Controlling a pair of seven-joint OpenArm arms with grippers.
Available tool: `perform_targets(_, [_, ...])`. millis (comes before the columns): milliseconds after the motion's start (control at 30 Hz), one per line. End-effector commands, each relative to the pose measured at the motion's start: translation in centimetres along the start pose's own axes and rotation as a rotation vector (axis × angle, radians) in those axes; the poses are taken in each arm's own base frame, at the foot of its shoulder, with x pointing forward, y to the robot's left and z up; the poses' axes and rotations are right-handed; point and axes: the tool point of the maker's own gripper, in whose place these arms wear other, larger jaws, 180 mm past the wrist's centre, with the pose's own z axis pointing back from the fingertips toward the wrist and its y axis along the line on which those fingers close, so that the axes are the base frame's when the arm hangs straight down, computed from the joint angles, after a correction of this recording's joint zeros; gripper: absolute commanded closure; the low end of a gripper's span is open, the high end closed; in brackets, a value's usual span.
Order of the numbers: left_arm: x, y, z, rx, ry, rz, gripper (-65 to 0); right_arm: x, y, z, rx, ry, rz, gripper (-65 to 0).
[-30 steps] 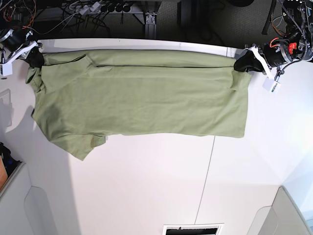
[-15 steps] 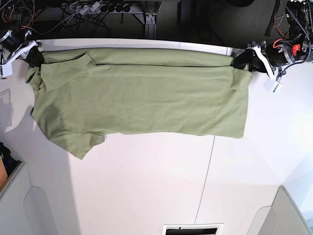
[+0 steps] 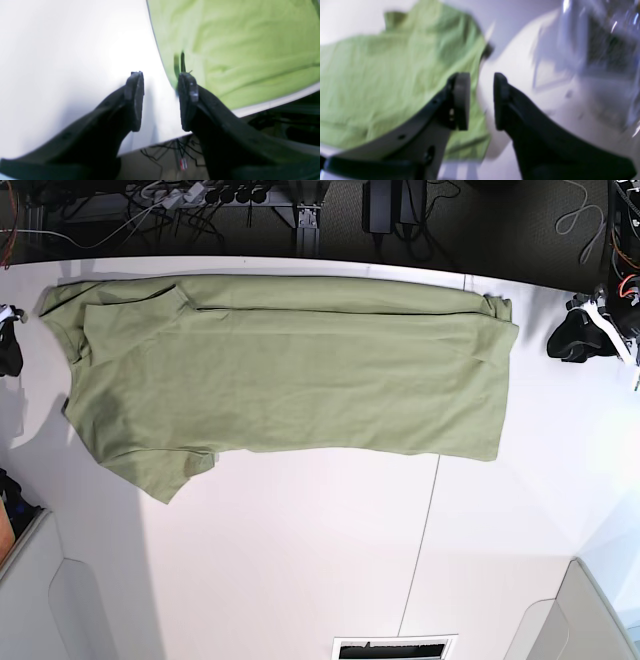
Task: Layout the t-shirt on the table in an organized manner, then fold the t-shirt properly
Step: 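Release the shirt and withdraw both grippers outward, then grasp the shirt's unfolded long edge with both grippers and fold it over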
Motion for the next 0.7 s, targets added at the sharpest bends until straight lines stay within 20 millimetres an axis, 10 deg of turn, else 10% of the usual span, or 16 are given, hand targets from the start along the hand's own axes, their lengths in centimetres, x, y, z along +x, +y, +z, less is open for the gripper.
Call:
perform_targets(0, [2.1, -0.1, 0.4, -0.002, -0.051, -0.041, -25.6, 2.5, -0.2, -0.1, 0.006, -0.070, 0.024, -20.2])
perform_targets(367, [6.3, -1.7, -5.7, 0.015, -0.040, -0.301, -35.7, 5.4, 1.3, -10.6, 0.094, -0.051, -0.017, -29.8])
perform_targets(667, [8.8, 3.1, -9.4, 0.038, -0.038, -0.118, -35.7, 4.9, 0.1, -16.7, 0.066, 0.060, -0.076, -29.8])
